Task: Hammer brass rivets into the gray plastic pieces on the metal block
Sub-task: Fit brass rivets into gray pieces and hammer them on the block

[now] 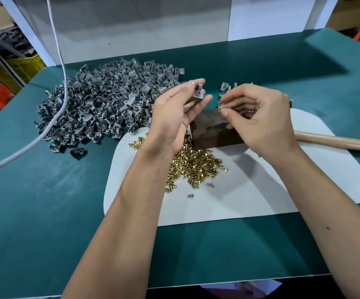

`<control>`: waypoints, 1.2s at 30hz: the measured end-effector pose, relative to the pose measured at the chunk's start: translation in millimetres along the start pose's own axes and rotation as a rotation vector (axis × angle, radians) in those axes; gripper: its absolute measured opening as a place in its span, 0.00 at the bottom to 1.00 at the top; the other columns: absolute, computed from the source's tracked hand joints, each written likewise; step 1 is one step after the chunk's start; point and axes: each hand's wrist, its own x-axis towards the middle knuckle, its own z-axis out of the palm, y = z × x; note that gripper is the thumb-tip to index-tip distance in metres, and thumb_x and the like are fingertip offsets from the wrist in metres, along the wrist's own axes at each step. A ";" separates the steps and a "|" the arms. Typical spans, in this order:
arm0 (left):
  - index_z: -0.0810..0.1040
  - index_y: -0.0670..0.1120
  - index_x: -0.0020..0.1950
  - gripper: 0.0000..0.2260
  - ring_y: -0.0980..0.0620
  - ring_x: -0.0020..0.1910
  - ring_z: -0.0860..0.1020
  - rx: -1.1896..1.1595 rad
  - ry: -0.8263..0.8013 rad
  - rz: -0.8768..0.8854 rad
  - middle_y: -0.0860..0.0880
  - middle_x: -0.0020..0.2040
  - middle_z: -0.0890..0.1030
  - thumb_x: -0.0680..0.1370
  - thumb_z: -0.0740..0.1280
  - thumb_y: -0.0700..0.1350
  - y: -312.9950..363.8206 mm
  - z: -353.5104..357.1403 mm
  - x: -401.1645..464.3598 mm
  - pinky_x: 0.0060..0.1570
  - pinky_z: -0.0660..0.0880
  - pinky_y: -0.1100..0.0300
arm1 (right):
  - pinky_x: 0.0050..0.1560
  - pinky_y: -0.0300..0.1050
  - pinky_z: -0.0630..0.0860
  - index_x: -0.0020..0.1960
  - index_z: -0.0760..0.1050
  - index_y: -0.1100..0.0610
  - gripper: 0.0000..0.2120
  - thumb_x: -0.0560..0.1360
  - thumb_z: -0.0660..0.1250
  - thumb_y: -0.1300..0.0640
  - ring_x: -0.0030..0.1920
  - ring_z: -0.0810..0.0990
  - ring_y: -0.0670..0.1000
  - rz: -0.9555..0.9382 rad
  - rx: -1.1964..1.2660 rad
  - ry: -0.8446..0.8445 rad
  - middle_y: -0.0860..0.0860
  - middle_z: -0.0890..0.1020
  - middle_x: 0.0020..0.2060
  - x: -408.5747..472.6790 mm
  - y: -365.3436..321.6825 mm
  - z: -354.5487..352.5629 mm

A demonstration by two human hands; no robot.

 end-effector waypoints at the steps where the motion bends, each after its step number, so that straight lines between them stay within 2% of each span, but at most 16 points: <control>1: 0.81 0.34 0.58 0.09 0.45 0.50 0.85 -0.060 0.005 -0.021 0.37 0.51 0.82 0.83 0.63 0.35 1.0 -0.6 0.8 0.50 0.82 0.60 | 0.37 0.45 0.84 0.51 0.83 0.59 0.08 0.73 0.74 0.67 0.40 0.86 0.48 0.003 0.002 0.009 0.48 0.85 0.39 -0.3 -0.3 0.6; 4: 0.80 0.35 0.58 0.09 0.42 0.53 0.84 -0.155 -0.005 -0.053 0.33 0.53 0.82 0.82 0.62 0.31 1.2 -3.4 2.0 0.52 0.83 0.58 | 0.40 0.50 0.85 0.51 0.83 0.58 0.07 0.73 0.74 0.65 0.39 0.86 0.48 -0.001 -0.004 0.029 0.47 0.85 0.38 -0.1 -1.2 1.5; 6: 0.81 0.36 0.57 0.09 0.41 0.53 0.85 -0.159 -0.023 -0.075 0.36 0.52 0.84 0.81 0.64 0.30 -0.6 -4.0 0.6 0.54 0.83 0.55 | 0.40 0.52 0.85 0.50 0.83 0.58 0.07 0.73 0.74 0.65 0.39 0.86 0.48 -0.001 0.004 0.036 0.47 0.85 0.38 -0.4 -2.1 1.5; 10: 0.83 0.41 0.54 0.08 0.45 0.50 0.86 0.039 -0.063 -0.026 0.41 0.52 0.87 0.77 0.70 0.32 -4.5 -5.2 -0.9 0.50 0.84 0.55 | 0.39 0.51 0.85 0.49 0.83 0.57 0.06 0.73 0.75 0.64 0.40 0.86 0.48 -0.007 0.019 0.064 0.48 0.86 0.39 -2.0 -4.9 2.1; 13: 0.84 0.40 0.52 0.07 0.47 0.47 0.86 0.112 -0.107 0.011 0.40 0.50 0.87 0.75 0.74 0.33 -6.2 -3.9 -2.3 0.45 0.83 0.59 | 0.39 0.52 0.85 0.48 0.83 0.54 0.07 0.73 0.76 0.63 0.41 0.86 0.47 -0.011 0.042 0.102 0.46 0.86 0.39 -2.5 -7.3 1.8; 20: 0.84 0.38 0.52 0.07 0.47 0.46 0.86 0.133 -0.150 0.050 0.39 0.47 0.87 0.75 0.74 0.32 -11.9 0.8 -3.3 0.47 0.83 0.59 | 0.44 0.41 0.81 0.48 0.82 0.51 0.09 0.72 0.77 0.61 0.45 0.86 0.43 -0.070 -0.038 0.148 0.43 0.86 0.40 -2.4 -9.9 2.7; 24: 0.85 0.38 0.51 0.06 0.47 0.46 0.86 0.217 -0.134 0.114 0.41 0.46 0.87 0.75 0.74 0.32 -16.3 4.4 -4.0 0.48 0.83 0.58 | 0.45 0.49 0.83 0.47 0.82 0.53 0.07 0.71 0.77 0.60 0.44 0.86 0.42 -0.016 -0.060 0.180 0.43 0.86 0.38 -2.4 -7.3 2.8; 27: 0.85 0.39 0.50 0.04 0.50 0.45 0.86 0.222 -0.138 0.108 0.43 0.44 0.87 0.78 0.72 0.33 -18.4 5.6 -3.6 0.48 0.83 0.58 | 0.45 0.47 0.83 0.47 0.83 0.56 0.06 0.71 0.77 0.61 0.43 0.86 0.41 0.016 -0.072 0.196 0.44 0.86 0.38 -2.1 -6.0 2.7; 30: 0.84 0.38 0.53 0.08 0.49 0.46 0.86 0.211 -0.173 0.065 0.43 0.45 0.87 0.77 0.70 0.29 -16.9 1.7 -1.9 0.49 0.83 0.59 | 0.45 0.47 0.83 0.47 0.83 0.56 0.06 0.71 0.77 0.61 0.42 0.86 0.41 0.039 -0.071 0.200 0.44 0.86 0.39 -1.2 -5.7 2.4; 36: 0.84 0.39 0.56 0.12 0.48 0.47 0.86 0.205 -0.228 0.037 0.41 0.47 0.87 0.75 0.72 0.28 -13.8 -4.7 -1.6 0.51 0.83 0.59 | 0.49 0.53 0.84 0.47 0.83 0.56 0.07 0.71 0.78 0.61 0.42 0.87 0.46 0.092 0.005 0.154 0.48 0.87 0.37 -0.2 -2.8 1.5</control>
